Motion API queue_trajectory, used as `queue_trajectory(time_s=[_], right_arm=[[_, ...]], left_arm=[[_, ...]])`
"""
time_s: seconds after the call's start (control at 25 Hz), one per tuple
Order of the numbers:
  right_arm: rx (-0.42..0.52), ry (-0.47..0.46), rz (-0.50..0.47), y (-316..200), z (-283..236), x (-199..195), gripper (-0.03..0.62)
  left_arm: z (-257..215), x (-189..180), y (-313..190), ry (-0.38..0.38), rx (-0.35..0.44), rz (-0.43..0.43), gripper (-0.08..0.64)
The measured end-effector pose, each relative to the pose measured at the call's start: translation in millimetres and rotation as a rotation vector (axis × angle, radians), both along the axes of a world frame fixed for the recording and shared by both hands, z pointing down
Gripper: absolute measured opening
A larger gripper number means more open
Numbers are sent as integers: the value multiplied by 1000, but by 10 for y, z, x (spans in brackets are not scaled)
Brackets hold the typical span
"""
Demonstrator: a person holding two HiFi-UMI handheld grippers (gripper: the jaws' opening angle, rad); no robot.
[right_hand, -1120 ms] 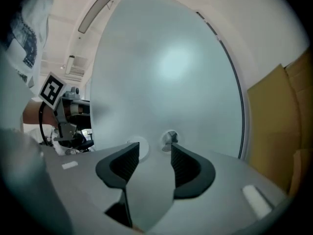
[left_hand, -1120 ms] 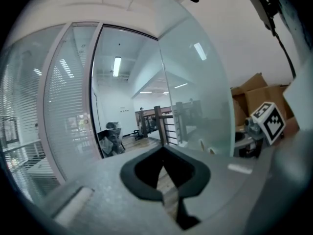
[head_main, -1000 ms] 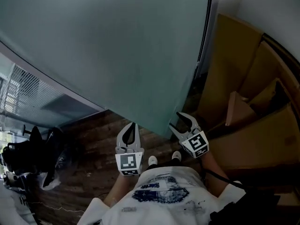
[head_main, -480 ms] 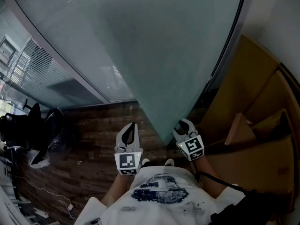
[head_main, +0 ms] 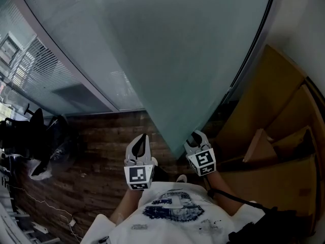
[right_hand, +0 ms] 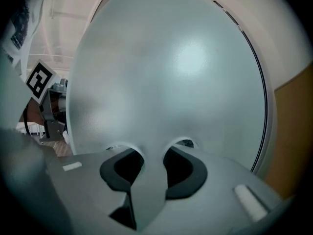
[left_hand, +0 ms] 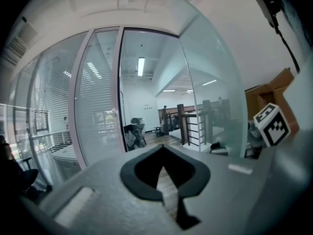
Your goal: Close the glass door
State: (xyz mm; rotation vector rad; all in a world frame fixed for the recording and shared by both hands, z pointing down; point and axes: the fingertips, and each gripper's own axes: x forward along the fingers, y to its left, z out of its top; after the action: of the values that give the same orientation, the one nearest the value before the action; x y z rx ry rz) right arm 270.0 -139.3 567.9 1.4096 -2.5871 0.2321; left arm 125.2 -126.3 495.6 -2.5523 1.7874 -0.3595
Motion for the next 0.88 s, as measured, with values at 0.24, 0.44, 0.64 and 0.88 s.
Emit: queue_trajectory(time_s=[0.24,0.44,0.64,0.88], right_arm=[[-13,18,28,-145,29,-110,123],[-34,32,53,-312,65,-233,121],[-49,41,75,-506,74,-392,120],[-59,47,107,-858,55,-658,118]], left_arm=[[69,-82,-222,15,-15,21,3],[17,-145,-529,36,-5,42,3],[69,-260,-853,35,-8,87,3],[22,-466,-1326,46,0,129,3]])
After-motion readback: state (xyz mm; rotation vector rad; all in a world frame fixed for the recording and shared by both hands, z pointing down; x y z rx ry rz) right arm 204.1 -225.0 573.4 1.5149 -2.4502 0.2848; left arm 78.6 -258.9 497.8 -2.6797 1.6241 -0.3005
